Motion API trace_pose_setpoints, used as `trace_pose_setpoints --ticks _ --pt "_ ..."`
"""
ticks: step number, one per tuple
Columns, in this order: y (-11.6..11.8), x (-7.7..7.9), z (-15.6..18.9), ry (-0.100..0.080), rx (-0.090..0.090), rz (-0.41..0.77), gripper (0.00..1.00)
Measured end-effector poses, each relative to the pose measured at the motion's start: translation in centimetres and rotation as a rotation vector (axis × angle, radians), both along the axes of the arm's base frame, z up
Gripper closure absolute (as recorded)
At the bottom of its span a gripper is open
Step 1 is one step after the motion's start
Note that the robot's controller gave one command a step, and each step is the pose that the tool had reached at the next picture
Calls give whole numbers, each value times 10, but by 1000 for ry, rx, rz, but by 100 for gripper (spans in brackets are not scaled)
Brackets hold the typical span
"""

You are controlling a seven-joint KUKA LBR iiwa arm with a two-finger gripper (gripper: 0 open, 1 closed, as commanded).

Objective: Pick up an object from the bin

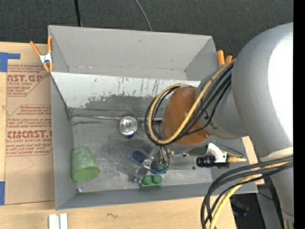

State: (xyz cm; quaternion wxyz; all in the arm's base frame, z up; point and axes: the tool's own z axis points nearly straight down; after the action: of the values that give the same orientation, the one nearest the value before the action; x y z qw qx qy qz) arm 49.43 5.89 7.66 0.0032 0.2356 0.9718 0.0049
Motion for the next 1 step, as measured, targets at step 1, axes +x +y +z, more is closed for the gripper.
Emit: trace_pose_setpoints --ticks 1 --pt "12 -7 -3 -6 -6 -189 0"
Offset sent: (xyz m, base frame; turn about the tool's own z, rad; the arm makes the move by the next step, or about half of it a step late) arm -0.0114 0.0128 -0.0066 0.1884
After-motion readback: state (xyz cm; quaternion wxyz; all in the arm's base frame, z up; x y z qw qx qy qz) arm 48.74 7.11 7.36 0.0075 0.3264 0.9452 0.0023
